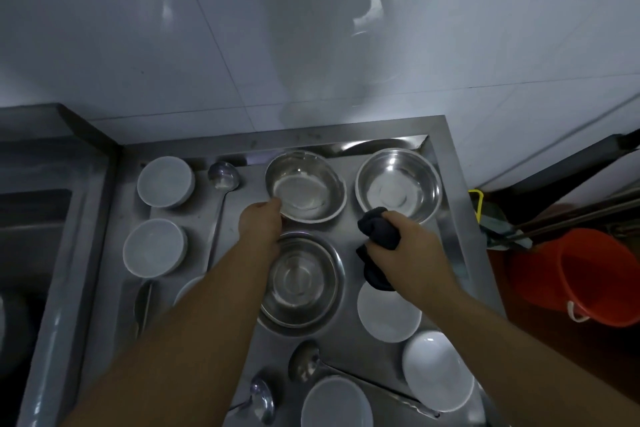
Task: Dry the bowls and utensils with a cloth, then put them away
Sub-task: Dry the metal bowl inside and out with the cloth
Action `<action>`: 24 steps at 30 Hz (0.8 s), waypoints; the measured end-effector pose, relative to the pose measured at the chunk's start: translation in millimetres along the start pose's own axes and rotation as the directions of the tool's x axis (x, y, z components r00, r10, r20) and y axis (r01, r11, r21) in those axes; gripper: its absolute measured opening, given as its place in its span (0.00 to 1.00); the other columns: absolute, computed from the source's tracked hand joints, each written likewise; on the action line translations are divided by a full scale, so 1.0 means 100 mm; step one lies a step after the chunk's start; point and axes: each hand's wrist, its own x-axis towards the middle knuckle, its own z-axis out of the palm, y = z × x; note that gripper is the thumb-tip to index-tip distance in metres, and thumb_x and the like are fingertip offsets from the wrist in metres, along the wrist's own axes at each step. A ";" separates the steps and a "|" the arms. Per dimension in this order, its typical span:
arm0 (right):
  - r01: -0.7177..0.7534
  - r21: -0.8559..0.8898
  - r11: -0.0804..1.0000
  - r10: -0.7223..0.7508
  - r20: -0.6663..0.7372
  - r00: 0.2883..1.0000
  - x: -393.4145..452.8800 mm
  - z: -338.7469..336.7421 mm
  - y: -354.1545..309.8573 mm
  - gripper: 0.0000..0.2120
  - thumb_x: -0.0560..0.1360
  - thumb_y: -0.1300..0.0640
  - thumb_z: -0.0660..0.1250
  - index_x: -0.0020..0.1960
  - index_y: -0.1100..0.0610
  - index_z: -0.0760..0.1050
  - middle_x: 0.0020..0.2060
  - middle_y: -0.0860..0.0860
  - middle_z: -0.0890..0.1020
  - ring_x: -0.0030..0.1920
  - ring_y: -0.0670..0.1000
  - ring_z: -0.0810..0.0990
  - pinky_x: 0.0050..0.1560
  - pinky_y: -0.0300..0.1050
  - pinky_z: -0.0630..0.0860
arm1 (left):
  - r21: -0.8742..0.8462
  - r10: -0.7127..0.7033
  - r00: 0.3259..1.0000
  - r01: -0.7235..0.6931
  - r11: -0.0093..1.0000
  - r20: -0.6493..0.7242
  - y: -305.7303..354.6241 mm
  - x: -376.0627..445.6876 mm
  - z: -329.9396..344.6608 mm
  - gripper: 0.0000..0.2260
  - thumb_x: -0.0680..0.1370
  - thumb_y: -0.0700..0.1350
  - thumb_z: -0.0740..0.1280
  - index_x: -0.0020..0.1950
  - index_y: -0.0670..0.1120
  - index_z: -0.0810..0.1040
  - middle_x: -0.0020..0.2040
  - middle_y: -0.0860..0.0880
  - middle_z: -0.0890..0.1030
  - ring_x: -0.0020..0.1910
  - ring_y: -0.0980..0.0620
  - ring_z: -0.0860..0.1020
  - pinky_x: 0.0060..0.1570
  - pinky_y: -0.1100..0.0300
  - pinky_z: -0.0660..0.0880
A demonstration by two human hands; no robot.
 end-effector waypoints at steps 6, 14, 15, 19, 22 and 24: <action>0.066 -0.049 0.997 -0.068 -0.036 0.997 -0.28 -0.18 -0.12 0.05 0.73 0.52 0.73 0.46 0.46 0.78 0.35 0.46 0.82 0.37 0.45 0.81 0.41 0.51 0.82 | -0.208 -0.016 1.000 0.019 0.978 0.014 -0.07 -0.38 -0.32 0.05 0.78 0.43 0.72 0.50 0.42 0.82 0.47 0.38 0.87 0.52 0.35 0.86 0.54 0.35 0.84; 0.317 -0.009 0.948 -0.317 -0.022 0.948 -0.87 -0.55 -0.57 0.08 0.73 0.46 0.74 0.44 0.39 0.74 0.41 0.34 0.81 0.43 0.36 0.80 0.37 0.27 0.70 | -0.461 0.053 0.994 -0.001 0.888 0.099 -0.23 -1.60 -0.81 0.05 0.81 0.41 0.70 0.54 0.40 0.81 0.37 0.45 0.88 0.40 0.46 0.87 0.34 0.52 0.84; 0.350 -0.009 0.937 -0.350 -0.018 0.936 -0.96 -0.60 -0.63 0.09 0.73 0.46 0.75 0.45 0.38 0.74 0.42 0.33 0.81 0.44 0.36 0.79 0.39 0.26 0.70 | -0.458 0.070 0.990 -0.006 0.889 0.123 -0.26 -1.79 -0.85 0.05 0.82 0.41 0.69 0.54 0.40 0.81 0.37 0.46 0.87 0.39 0.47 0.87 0.35 0.53 0.84; 0.489 0.021 0.872 -0.490 0.046 0.871 -1.34 -0.78 -0.92 0.10 0.72 0.39 0.73 0.50 0.35 0.76 0.45 0.34 0.82 0.46 0.37 0.81 0.42 0.28 0.73 | -0.488 0.159 0.958 -0.023 0.872 0.238 -0.38 -2.57 -0.99 0.07 0.82 0.41 0.67 0.52 0.39 0.83 0.43 0.43 0.87 0.40 0.48 0.87 0.45 0.51 0.83; 0.585 -0.033 0.810 -0.583 0.055 0.810 -1.67 -0.82 -1.12 0.14 0.72 0.32 0.68 0.55 0.32 0.71 0.48 0.26 0.79 0.51 0.30 0.77 0.42 0.27 0.73 | -0.510 0.258 0.906 -0.055 0.858 0.336 -0.43 -3.16 -1.06 0.09 0.78 0.41 0.69 0.53 0.39 0.86 0.48 0.40 0.86 0.43 0.47 0.86 0.44 0.53 0.83; 0.619 -0.073 0.782 -0.615 0.071 0.786 -1.84 -0.80 -1.20 0.14 0.73 0.30 0.65 0.54 0.34 0.68 0.46 0.31 0.79 0.52 0.31 0.76 0.45 0.29 0.71 | -0.510 0.309 0.858 -0.065 0.858 0.410 -0.46 -3.49 -1.10 0.14 0.77 0.43 0.70 0.58 0.37 0.86 0.54 0.36 0.85 0.48 0.44 0.85 0.50 0.51 0.83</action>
